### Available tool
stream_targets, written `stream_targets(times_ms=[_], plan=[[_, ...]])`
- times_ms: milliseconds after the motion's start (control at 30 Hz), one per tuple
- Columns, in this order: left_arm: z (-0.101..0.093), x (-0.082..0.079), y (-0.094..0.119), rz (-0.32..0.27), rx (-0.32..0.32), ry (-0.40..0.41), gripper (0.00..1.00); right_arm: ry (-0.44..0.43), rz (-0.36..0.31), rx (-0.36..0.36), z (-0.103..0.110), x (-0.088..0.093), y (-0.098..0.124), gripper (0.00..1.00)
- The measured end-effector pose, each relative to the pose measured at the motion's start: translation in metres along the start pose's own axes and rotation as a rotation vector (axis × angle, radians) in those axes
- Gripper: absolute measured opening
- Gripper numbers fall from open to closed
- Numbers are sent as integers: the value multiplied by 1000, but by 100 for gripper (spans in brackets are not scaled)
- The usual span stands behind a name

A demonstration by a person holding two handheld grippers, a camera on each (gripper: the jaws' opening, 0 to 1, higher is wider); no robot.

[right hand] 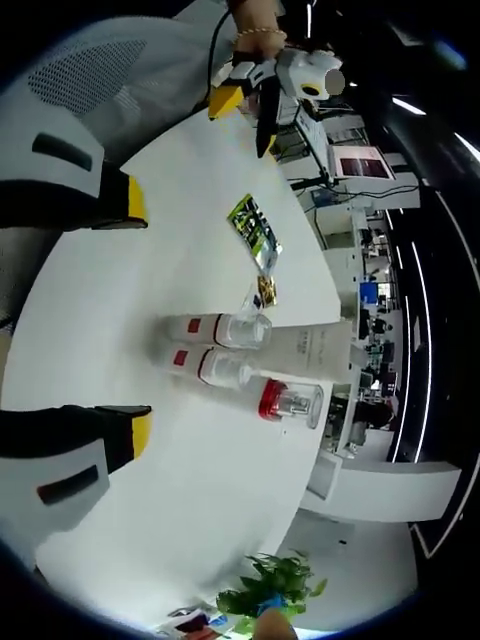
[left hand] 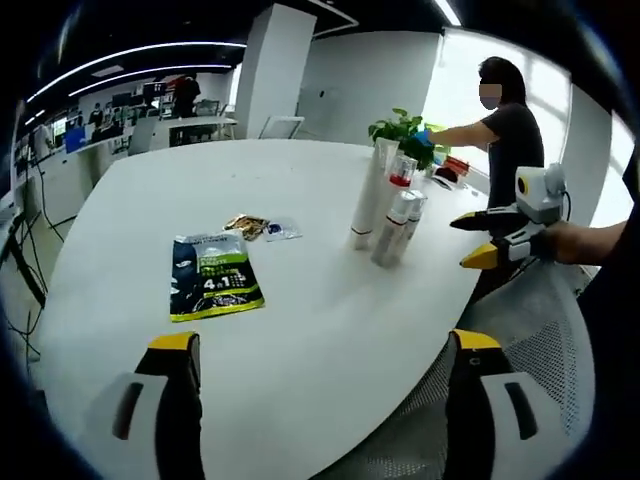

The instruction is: Arrange the skincare products in the storage area until every visible bottle or jar stands upright without overlapping.

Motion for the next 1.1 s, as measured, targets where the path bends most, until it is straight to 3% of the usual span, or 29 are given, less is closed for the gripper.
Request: stream_targets(times_ms=[1100], plan=[[14, 0, -7, 21, -17, 1, 98, -3, 9, -8, 1, 1, 0, 71]])
Point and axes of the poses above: the point that each gripper's makers call its tool centre point, and the gripper's own axes: y roughly backward along the fingers, z roughly to its left, x roughly out of its underside, the point moved 7 cm from there along y, roughly backward along the fingers, and after that the axes turned 7 degrees about -z, right-handed, at the moved point
